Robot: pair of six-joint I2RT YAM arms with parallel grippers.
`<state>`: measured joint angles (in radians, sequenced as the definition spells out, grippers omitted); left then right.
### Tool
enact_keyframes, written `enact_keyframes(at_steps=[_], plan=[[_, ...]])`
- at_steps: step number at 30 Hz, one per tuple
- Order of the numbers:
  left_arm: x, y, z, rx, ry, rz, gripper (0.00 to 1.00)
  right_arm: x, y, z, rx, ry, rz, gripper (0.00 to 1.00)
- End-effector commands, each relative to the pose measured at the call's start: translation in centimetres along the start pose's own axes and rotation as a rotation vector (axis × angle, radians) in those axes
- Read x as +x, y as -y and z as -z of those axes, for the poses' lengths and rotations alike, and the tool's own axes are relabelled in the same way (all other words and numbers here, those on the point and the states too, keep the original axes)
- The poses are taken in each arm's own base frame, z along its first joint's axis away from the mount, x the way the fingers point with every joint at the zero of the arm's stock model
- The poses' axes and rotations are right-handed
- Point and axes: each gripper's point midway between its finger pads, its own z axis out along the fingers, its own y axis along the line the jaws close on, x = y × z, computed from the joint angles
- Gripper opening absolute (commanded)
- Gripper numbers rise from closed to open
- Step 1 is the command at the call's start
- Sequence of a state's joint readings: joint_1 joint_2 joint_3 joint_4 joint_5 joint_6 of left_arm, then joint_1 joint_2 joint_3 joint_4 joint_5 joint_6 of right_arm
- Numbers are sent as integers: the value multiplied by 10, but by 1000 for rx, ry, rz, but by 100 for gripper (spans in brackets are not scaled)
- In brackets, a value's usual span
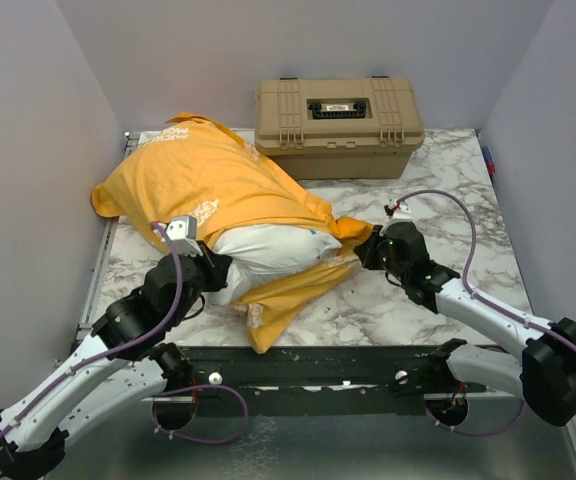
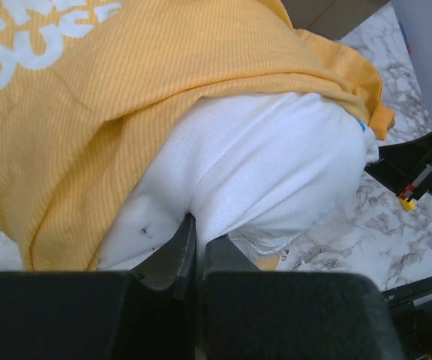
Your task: Remove the pillowcase from the pillow
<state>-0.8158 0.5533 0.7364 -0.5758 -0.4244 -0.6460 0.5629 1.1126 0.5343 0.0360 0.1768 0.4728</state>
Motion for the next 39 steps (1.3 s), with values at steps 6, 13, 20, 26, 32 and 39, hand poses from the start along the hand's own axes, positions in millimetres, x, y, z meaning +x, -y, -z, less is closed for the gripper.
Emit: enact_keyframes(at_steps=[6, 13, 20, 26, 32, 39], plan=[[-54, -8, 32, -3, 196, 5, 0, 3, -14, -18, -145, -36, -88, 0], [-21, 47, 18, 283, 56, -90, 0, -13, -55, -24, -345, -35, -70, 7], [-2, 82, 22, 489, -32, -189, 0, -45, -73, -40, -378, 2, -42, 8], [-5, 90, 42, 584, -7, -202, 0, -83, -72, -62, -360, 46, -1, 8], [0, 93, 58, 662, -4, -228, 0, -92, -41, -99, -314, -16, -42, 9], [10, 91, 47, 648, -29, -234, 0, -84, -43, -96, -414, -71, -20, 24]])
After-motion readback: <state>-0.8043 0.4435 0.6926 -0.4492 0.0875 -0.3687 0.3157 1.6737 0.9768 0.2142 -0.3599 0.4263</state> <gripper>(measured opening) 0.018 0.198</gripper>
